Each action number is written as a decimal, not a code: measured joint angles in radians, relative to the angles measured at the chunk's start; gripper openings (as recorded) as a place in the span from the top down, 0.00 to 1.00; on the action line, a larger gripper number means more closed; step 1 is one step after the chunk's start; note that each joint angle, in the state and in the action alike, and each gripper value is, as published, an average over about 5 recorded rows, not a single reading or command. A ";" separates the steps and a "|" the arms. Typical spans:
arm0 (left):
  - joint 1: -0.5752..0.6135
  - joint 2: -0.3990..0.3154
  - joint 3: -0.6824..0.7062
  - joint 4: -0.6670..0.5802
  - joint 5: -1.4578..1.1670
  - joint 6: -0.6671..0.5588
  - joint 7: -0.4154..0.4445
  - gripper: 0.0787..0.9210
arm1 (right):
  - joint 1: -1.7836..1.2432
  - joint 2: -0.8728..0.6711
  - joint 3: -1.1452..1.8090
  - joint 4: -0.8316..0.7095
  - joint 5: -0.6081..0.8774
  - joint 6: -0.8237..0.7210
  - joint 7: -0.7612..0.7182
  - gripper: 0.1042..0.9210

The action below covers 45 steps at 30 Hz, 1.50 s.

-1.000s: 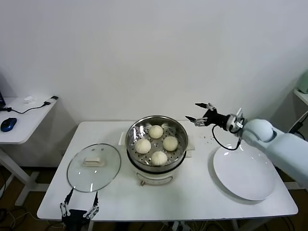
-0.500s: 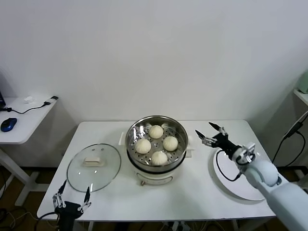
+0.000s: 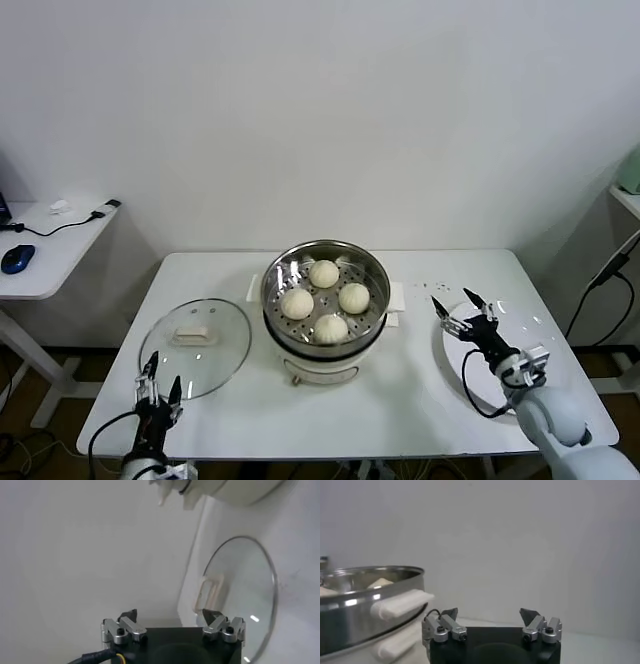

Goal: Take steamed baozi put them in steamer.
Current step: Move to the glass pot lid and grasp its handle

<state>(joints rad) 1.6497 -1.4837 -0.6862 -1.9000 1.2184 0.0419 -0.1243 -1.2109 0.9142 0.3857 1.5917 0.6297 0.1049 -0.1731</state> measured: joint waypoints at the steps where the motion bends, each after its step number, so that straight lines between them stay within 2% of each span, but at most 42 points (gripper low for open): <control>1: -0.016 0.004 0.002 0.017 0.020 0.003 -0.007 0.12 | -0.008 0.008 0.008 0.000 -0.008 0.001 0.002 0.12; 14: -0.210 0.067 0.041 0.224 0.166 -0.011 -0.049 0.12 | -0.045 0.066 0.053 -0.010 -0.093 0.007 0.022 0.12; 25: -0.328 0.088 0.055 0.374 0.213 -0.006 -0.077 0.12 | -0.058 0.084 0.069 -0.020 -0.139 0.016 0.026 0.12; 42: -0.457 0.112 0.076 0.519 0.220 -0.008 -0.104 0.12 | -0.064 0.109 0.082 -0.044 -0.187 0.032 0.019 0.12; 45: -0.469 0.119 0.081 0.529 0.209 -0.012 -0.104 0.14 | -0.064 0.113 0.084 -0.049 -0.194 0.035 0.017 0.12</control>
<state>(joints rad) 1.1811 -1.3649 -0.6052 -1.3710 1.4275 0.0300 -0.2285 -1.2749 1.0273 0.4695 1.5425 0.4355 0.1396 -0.1561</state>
